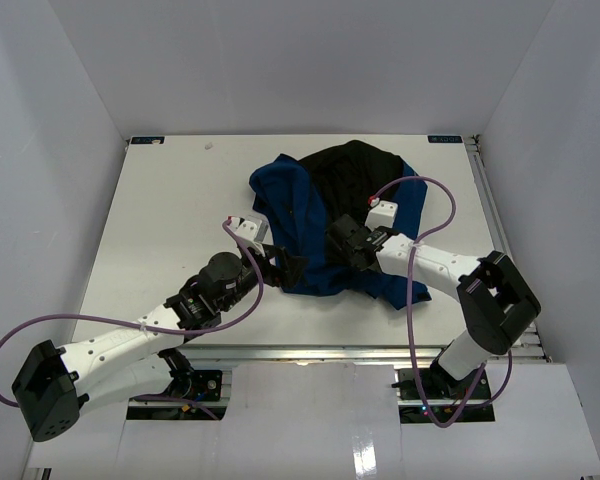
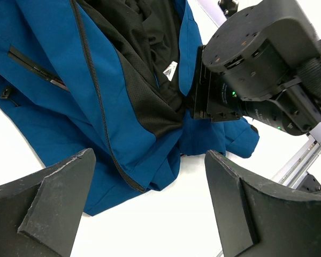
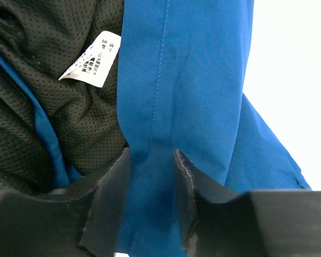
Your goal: Zip up the jacket
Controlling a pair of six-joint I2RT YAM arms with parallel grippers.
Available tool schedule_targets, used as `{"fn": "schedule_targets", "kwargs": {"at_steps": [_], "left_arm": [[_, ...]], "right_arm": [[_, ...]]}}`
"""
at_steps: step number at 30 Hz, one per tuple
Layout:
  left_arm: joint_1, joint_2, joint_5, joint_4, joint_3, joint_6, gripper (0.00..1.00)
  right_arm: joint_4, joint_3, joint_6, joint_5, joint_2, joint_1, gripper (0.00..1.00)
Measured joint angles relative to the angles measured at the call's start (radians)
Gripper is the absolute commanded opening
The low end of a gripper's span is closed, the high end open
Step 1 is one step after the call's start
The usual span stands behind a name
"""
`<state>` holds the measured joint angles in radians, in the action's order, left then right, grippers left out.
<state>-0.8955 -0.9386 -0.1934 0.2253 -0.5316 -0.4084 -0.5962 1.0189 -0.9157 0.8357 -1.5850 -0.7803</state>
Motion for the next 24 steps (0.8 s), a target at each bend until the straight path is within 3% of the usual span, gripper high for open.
{"fn": "schedule_targets", "kwargs": {"at_steps": [12, 17, 24], "left_arm": [[0.0, 0.0, -0.003, 0.0, 0.0, 0.0, 0.94], [0.0, 0.0, -0.006, 0.0, 0.002, 0.0, 0.94], [0.0, 0.0, -0.001, 0.011, 0.003, 0.0, 0.94]], "right_arm": [[-0.008, 0.0, -0.025, 0.003, -0.015, 0.0, 0.23], [-0.006, -0.002, -0.023, 0.003, -0.014, 0.0, 0.08], [0.078, -0.063, 0.041, -0.023, 0.019, 0.005, 0.08]]}}
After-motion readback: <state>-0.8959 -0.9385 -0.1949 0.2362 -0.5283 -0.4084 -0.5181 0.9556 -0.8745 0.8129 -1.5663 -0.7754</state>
